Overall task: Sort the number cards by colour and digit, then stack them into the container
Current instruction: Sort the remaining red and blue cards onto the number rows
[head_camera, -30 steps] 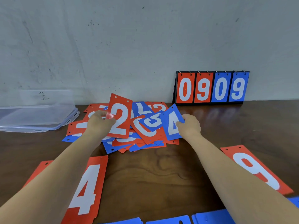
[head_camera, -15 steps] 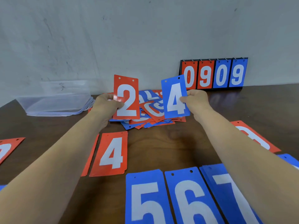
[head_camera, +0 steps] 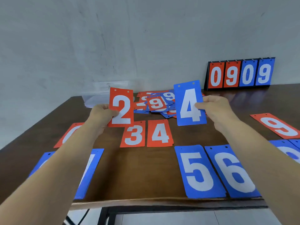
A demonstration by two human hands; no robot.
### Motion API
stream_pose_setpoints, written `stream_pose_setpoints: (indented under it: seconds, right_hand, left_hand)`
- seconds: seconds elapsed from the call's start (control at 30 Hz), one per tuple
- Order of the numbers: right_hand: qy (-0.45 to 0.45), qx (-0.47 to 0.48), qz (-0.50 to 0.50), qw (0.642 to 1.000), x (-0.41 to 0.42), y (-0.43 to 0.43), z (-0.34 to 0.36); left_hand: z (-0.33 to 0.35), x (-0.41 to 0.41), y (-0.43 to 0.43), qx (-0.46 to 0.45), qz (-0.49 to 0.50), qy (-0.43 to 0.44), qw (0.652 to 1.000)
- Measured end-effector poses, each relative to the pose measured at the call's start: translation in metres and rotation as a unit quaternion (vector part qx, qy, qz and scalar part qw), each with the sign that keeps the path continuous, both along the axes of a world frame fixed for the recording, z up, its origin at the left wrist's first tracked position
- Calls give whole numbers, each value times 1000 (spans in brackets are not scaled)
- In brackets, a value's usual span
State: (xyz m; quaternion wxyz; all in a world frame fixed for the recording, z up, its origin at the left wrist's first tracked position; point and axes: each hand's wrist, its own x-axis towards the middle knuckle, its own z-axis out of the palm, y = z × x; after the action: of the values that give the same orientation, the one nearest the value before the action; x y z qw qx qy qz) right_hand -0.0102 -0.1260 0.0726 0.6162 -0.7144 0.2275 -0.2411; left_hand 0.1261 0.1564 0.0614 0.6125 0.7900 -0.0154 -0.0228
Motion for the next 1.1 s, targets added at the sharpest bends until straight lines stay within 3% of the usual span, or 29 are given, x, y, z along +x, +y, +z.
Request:
stream_pose_setpoints:
  seconds: [0.27, 0.47, 0.73, 1.1]
  right_hand:
    - [23, 19, 51, 998, -30, 74, -14]
    - [29, -1, 36, 999, -50, 95, -28]
    - [16, -3, 32, 999, -61, 109, -32]
    - [15, 6, 10, 1000, -69, 113, -42]
  left_hand:
    - [-42, 3, 58, 146, 53, 6, 988]
    - [-47, -1, 50, 229, 34, -58, 971]
    - [-62, 5, 46, 392, 11, -82, 916]
    - [-72, 16, 45, 470, 21, -116, 875]
